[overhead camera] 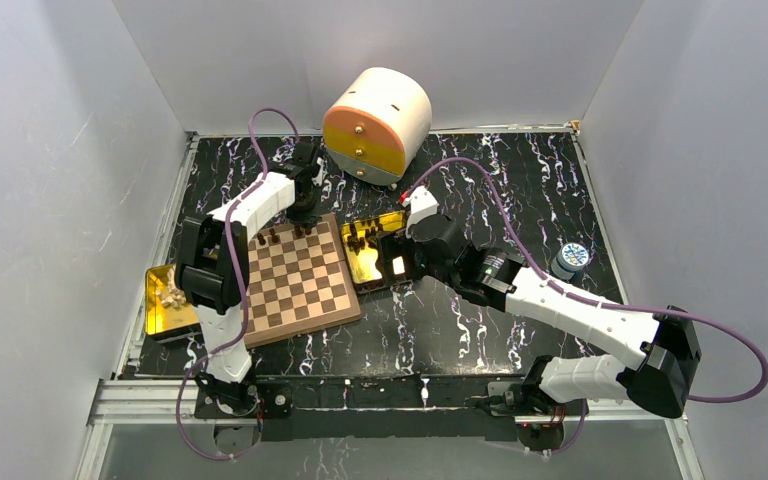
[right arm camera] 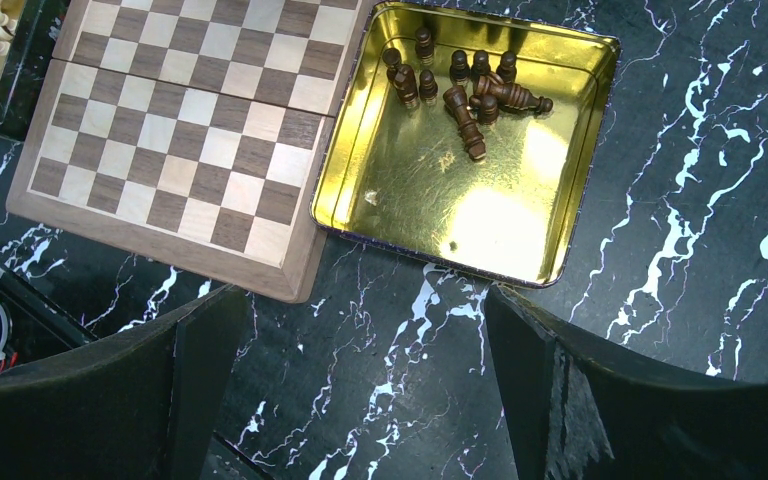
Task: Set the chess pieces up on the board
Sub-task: Place the chess piece on the chessboard.
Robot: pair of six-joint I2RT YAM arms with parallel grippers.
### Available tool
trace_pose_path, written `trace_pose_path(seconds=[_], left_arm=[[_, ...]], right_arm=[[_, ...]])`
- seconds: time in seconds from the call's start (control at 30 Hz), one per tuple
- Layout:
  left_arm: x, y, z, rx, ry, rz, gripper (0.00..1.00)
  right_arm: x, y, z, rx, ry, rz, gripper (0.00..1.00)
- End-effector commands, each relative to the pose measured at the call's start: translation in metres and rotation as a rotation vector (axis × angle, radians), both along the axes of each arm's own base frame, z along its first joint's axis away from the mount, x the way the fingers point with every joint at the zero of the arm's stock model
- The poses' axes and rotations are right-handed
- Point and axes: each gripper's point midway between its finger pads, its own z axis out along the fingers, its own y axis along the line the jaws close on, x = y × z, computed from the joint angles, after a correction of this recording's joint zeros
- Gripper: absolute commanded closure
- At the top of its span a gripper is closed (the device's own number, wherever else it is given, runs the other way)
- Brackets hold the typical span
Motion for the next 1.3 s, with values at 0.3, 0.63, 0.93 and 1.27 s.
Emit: trace_pose_path(seconds=[0.3, 0.63, 0.93, 1.27], left_arm=[[0.011, -0.005, 0.0, -0.041, -0.011, -0.003, 0.88], [0.008, -0.003, 0.0, -0.033, -0.012, 0.004, 0.76], [0.02, -0.011, 0.037, -0.072, -0.066, 0.005, 0.63], [0.017, -0.009, 0.097, -0.107, -0.184, -0.002, 0.55]], right_arm=[[0.004, 0.0, 0.018, 0.037, -0.038, -0.024, 0.01], [0.004, 0.0, 0.012, 0.027, -0.031, -0.023, 0.01], [0.002, -0.001, 0.005, 0.024, -0.017, -0.023, 0.01], [0.015, 0.006, -0.023, -0.053, 0.03, -0.075, 0.01]])
